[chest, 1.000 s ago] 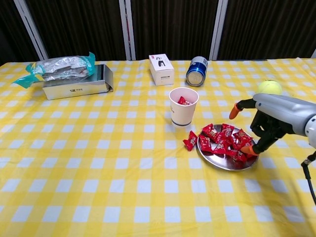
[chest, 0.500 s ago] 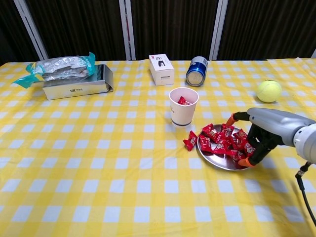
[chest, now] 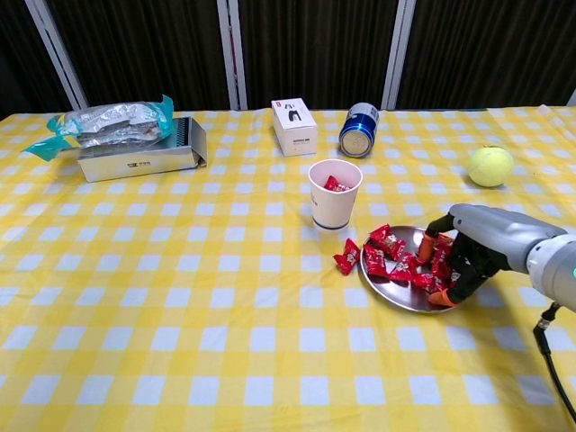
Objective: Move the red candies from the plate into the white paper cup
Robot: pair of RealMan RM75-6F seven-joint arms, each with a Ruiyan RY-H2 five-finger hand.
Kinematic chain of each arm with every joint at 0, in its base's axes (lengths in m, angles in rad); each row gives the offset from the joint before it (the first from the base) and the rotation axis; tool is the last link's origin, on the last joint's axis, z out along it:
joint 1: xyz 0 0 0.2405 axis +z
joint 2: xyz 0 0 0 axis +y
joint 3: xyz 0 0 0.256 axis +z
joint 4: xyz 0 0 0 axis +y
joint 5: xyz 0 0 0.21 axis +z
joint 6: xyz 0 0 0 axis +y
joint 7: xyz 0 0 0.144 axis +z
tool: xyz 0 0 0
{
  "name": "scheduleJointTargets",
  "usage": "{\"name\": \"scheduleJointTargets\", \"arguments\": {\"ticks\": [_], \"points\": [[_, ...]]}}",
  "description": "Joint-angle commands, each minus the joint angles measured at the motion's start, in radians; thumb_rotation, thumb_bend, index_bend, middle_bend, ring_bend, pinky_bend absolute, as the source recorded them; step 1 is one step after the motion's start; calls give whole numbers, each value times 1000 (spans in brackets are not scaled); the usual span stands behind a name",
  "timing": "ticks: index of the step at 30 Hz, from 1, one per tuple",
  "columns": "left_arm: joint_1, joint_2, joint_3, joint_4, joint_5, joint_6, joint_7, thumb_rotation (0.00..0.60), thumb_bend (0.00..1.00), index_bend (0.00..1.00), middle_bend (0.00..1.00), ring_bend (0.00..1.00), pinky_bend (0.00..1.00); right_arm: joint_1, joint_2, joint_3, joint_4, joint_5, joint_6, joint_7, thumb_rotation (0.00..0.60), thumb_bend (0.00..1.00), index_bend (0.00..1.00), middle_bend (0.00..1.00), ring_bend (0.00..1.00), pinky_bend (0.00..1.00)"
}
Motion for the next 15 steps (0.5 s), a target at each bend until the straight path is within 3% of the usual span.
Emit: {"name": "scheduleJointTargets", "arguments": {"ticks": [1, 9, 15], "points": [[0, 0, 0, 0, 0, 0, 0, 600, 63, 0, 0, 0, 0, -6, -6, 1, 12, -13, -4, 12, 600, 305, 600, 865, 833, 947], [1, 0, 0, 0, 2, 1, -1, 600, 63, 0, 0, 0, 0, -18, -15, 8, 20, -62, -4, 44, 600, 509, 680, 865, 846, 947], [1, 1, 1, 0, 2, 1, -2, 600, 63, 0, 0, 0, 0, -23, -10, 20, 7, -104, 8, 61, 600, 556, 693, 865, 851, 947]]}}
